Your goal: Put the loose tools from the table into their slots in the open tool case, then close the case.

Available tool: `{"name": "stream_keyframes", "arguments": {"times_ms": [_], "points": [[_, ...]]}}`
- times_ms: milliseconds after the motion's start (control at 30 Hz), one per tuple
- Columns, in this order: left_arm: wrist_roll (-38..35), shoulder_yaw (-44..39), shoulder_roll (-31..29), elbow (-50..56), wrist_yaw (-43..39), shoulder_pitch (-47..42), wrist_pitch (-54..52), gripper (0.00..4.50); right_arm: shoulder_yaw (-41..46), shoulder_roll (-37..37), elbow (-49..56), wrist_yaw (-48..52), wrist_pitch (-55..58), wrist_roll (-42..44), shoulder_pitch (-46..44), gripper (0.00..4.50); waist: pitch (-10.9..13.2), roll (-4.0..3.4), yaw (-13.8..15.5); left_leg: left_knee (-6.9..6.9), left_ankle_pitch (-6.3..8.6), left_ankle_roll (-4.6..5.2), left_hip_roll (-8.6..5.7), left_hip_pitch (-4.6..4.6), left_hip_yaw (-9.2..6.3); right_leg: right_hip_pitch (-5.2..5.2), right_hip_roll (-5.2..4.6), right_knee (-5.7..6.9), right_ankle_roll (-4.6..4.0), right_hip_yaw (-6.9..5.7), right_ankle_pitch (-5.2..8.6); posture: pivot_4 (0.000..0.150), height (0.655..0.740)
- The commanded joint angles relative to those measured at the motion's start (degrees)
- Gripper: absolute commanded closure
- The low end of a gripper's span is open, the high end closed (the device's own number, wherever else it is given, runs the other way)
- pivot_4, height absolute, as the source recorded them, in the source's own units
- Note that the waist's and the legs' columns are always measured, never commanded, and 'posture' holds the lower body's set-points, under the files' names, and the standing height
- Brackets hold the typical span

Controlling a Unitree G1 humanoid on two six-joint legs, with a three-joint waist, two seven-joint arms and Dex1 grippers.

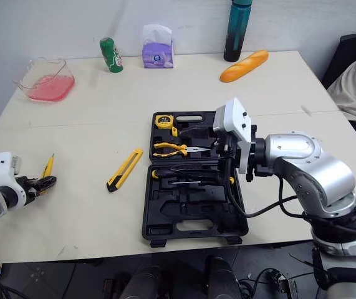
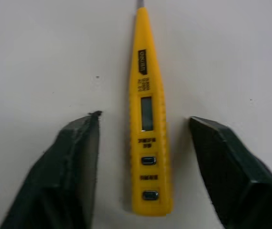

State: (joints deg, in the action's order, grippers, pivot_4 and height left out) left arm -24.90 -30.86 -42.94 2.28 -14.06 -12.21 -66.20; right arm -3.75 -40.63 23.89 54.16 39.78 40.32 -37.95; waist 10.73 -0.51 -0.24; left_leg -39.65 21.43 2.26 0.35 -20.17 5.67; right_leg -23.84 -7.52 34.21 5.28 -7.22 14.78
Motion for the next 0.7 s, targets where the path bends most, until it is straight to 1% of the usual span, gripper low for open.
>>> {"name": "stream_keyframes", "arguments": {"times_ms": [33, 67, 100, 167, 300, 400, 467, 533, 633, 700], "points": [[-0.12, 1.14, 1.57, -1.73, -0.65, 1.07, -2.79, 3.26, 0.16, 0.28, 0.31, 1.18, -1.94, -1.01, -0.91, 0.00, 0.00, 0.00, 0.14, 0.00, 0.00, 0.00, 0.00, -0.01, 0.00, 0.00, -0.01, -0.01, 0.00, 0.00, 0.00, 0.150, 0.7394], [-0.13, 1.36, 1.17, -1.45, -1.07, 0.91, -2.58, 3.73, 0.13, 0.33, 0.30, 1.31, -2.02, -1.18, -0.90, 0.00, 0.00, 0.00, 0.27, 0.00, 0.00, 0.01, -0.03, -0.02, 0.00, 0.00, -0.03, -0.01, 0.00, 0.00, 0.00, 0.150, 0.7394], [-0.06, 1.72, 0.34, -0.32, -1.90, 1.22, -1.71, 4.04, 0.17, 0.30, 0.39, 1.46, -2.14, -1.36, -0.76, 0.00, 0.00, 0.00, 0.26, -0.01, 0.00, 0.02, -0.06, -0.03, -0.02, 0.01, -0.07, -0.02, 0.00, -0.02, 0.00, 0.150, 0.7394], [0.11, 2.50, -2.73, 3.88, -4.22, 2.64, -0.09, 4.05, 0.46, -0.03, 0.62, 1.83, -2.39, -1.70, -0.34, 0.00, 0.00, 0.01, 0.14, -0.01, -0.01, 0.05, -0.10, -0.03, -0.01, 0.02, -0.10, -0.03, 0.02, 0.00, -0.01, 0.150, 0.7394], [0.26, 5.52, -13.63, 15.18, -16.64, 8.50, 9.36, 4.05, 2.33, -1.49, 1.30, 2.25, -1.39, -0.93, 0.66, 0.00, 0.07, 0.17, -0.03, 0.00, 0.01, 0.02, -0.03, -0.18, -0.03, -0.16, -0.08, -0.05, 0.00, -0.01, 0.00, 0.150, 0.7394], [-0.07, 8.55, -18.79, 19.26, -23.87, 8.77, 14.55, 4.05, 3.71, -3.21, 2.56, 2.57, -0.21, 0.18, 2.35, 0.00, 0.07, 0.18, 0.38, -0.02, 0.01, -0.01, -0.01, -0.46, -0.04, -0.45, -0.09, 0.00, -0.04, -0.01, 0.02, 0.150, 0.7394], [-3.02, 14.60, -20.99, 23.91, -29.51, 2.86, 16.22, 4.05, 5.05, -5.11, 4.19, 2.75, 1.11, 1.15, 4.85, 0.00, 0.08, 0.14, 0.68, -0.04, -0.01, 0.00, -0.04, -0.62, -0.05, -0.59, -0.11, 0.00, -0.04, -0.02, 0.02, 0.150, 0.7394], [-4.13, 21.37, -21.27, 26.41, -33.01, -3.82, 16.40, 4.05, 6.10, -6.77, 5.66, 2.80, 2.35, 2.18, 7.10, 0.00, 0.08, 0.14, 1.17, -0.19, -0.03, 0.03, -0.06, -0.88, -0.15, -0.68, -0.11, -0.01, -0.03, -0.14, 0.02, 0.150, 0.7394], [-3.26, 31.22, -19.79, 27.12, -38.24, -12.55, 18.04, 4.05, 7.97, -9.75, 8.48, 3.17, 4.27, 3.67, 12.09, 0.00, 0.08, 0.14, 1.14, -0.31, -0.03, 0.06, -0.13, -1.00, -0.12, -0.72, 0.03, 0.06, 0.02, -0.19, -0.02, 0.150, 0.7394], [-2.53, 37.59, -16.97, 26.13, -40.79, -18.53, 17.84, 4.05, 9.25, -11.63, 10.19, 2.97, 5.24, 4.23, 15.86, 0.00, 0.09, 0.14, 1.30, -0.32, -0.05, 0.08, -0.13, -1.00, -0.01, -0.73, 0.36, 0.07, 0.04, -0.39, -0.03, 0.150, 0.7394]]}}
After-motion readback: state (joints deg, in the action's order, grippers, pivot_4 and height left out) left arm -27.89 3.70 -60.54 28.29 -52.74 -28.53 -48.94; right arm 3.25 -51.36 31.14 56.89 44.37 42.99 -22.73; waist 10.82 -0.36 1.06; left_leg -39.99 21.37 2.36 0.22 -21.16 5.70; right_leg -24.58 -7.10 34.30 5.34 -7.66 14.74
